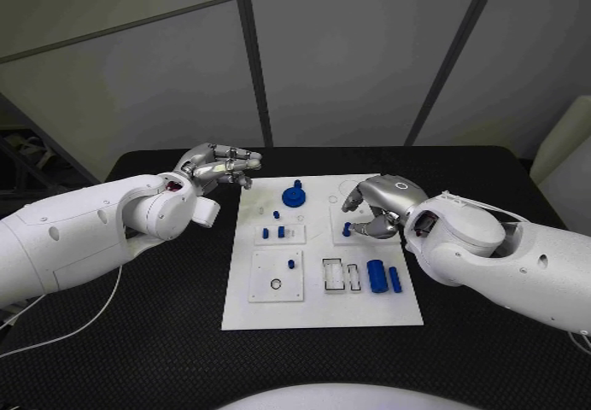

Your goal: Assemble the parts on the task board

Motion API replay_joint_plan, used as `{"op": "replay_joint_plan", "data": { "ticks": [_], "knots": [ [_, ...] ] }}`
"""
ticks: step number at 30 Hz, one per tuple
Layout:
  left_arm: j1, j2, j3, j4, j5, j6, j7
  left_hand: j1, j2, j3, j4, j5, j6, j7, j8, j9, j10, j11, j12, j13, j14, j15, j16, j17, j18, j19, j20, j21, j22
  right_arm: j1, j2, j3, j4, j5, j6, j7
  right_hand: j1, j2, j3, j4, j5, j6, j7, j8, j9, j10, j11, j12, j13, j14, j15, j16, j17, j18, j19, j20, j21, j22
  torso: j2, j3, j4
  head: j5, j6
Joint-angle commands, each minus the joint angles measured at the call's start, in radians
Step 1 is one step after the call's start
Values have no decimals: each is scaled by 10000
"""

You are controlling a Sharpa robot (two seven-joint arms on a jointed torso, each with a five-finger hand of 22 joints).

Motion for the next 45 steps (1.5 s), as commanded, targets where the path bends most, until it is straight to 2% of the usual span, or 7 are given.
{"op": "replay_joint_plan", "data": {
  "ticks": [1,10,16,31,36,42,45],
  "knots": [
    [16,18,10,-7,39,166,72,-123,-10,-16,-36,-40,-11,38,-57,13,-21,27,-67,10,-72,18,-57,-9,22,-60,-4,-53,-9,22,98,7,-112,233,797,-27,91,-18,-70,-6,-70,12,-55,9,-15,-62,-3,-2,-11,27,-34,52,28,143,47,46,17,650,11,4,4,24,-32],
    [16,27,9,-35,39,186,54,-123,-10,-16,-36,-40,-11,38,-57,13,-21,27,-67,10,-72,18,-57,-9,22,-60,-4,-53,-9,21,315,-4,-311,425,1164,81,204,121,-94,56,-74,-2,-26,12,-78,166,-42,72,22,58,-55,122,44,129,92,35,66,698,1,8,-5,43,-78],
    [15,43,9,-41,39,199,42,-129,-6,-18,-35,-42,-11,41,-60,15,-22,29,-69,12,-84,21,-77,-17,22,-68,-1,-67,-18,19,422,-15,-451,461,1444,60,397,381,239,86,-7,250,109,83,-103,909,-191,225,69,172,-162,469,377,30,298,-49,477,1037,3,16,-5,53,-89],
    [15,51,9,-52,39,191,-2,-134,9,-14,-31,-40,-12,42,-64,16,-22,30,-72,13,-87,23,-90,-22,23,-72,1,-79,-27,16,555,-31,-607,380,1713,-77,556,633,764,-23,-4,945,-26,226,-43,1864,-416,218,106,248,-327,885,730,-88,518,-211,978,1456,2,11,0,42,-143],
    [15,55,9,-55,39,194,-12,-134,9,-14,-31,-40,-12,42,-64,16,-22,30,-72,13,-87,23,-90,-22,23,-72,1,-79,-27,14,565,-34,-603,282,1311,-62,544,739,797,-58,-17,1215,-105,302,13,2142,-503,229,152,264,-406,994,819,-148,629,-276,1231,1658,-5,13,-8,44,-159],
    [15,65,9,-63,39,207,-13,-134,9,-14,-31,-40,-12,42,-64,16,-22,30,-72,13,-87,23,-90,-22,23,-72,1,-79,-27,9,377,-35,-319,267,233,172,562,820,782,-136,-8,1453,-183,370,90,2393,-596,241,219,265,-489,1040,813,-229,775,-356,1564,1917,-19,14,-9,51,-136],
    [14,71,9,-80,39,209,-14,-133,26,-7,-30,-37,-11,42,-66,18,-24,31,-74,15,-87,23,-101,-25,24,-73,2,-88,-34,9,172,-32,-9,364,-225,292,577,827,786,-161,-5,1482,-192,374,102,2419,-607,232,228,268,-500,1059,829,-239,794,-369,1606,1950,-32,15,-17,58,-127]
  ]
}}
